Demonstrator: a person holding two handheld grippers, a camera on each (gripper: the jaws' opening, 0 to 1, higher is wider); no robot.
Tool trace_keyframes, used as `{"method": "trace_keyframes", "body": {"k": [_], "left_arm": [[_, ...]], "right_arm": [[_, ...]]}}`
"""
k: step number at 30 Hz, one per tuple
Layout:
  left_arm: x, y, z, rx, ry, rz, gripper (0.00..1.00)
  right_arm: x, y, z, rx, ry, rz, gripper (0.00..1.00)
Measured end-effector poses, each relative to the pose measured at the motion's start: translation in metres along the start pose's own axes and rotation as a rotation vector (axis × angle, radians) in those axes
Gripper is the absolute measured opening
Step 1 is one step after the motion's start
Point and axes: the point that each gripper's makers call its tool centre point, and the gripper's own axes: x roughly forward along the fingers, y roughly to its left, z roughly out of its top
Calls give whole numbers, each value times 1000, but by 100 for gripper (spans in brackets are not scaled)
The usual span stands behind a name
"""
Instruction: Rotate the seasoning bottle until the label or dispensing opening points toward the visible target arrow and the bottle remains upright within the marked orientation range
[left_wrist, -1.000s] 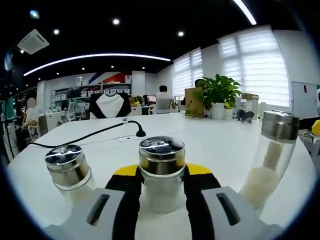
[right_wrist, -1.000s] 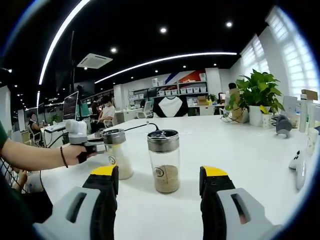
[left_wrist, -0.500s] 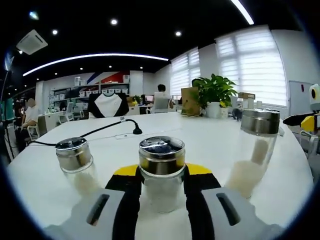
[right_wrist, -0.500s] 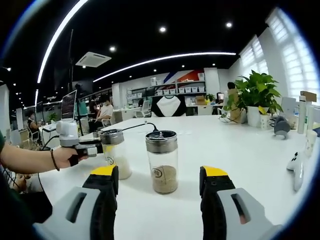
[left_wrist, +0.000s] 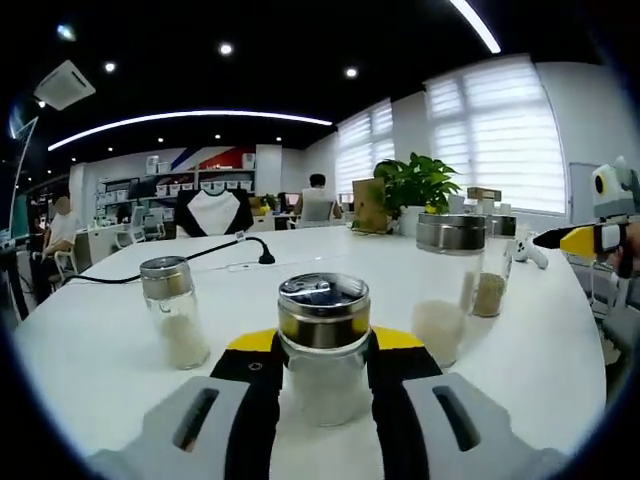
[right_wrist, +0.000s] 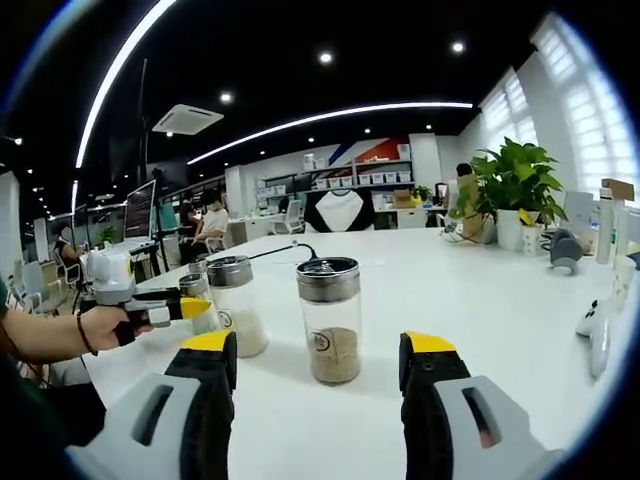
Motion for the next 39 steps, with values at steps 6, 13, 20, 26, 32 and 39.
{"method": "trace_keyframes", "body": {"k": [6,13,20,26,32,39], "left_arm": [[-8,-11,0,3,-22,4,35],[-6,-10,0,-3,-27,16,35],[-6,-10,-1,-2,-27,13,35],[-6,-10,-1,0,-30,4,35],[-6,-11,-1,4,-35,-33,35],[-6,-12,-1,15,-38,-99,34]], "right_arm": [[-1,1,-2,-9,6,-1,68],[-1,-1,-3,-3,4,-3,68],[0,-1,-5,6,7,0,68],[0,-2,-7,9,12,-3,68],[-1,-4,-6,11,9,-9,68],[0,-4,-6,8,14,-6,68]]}}
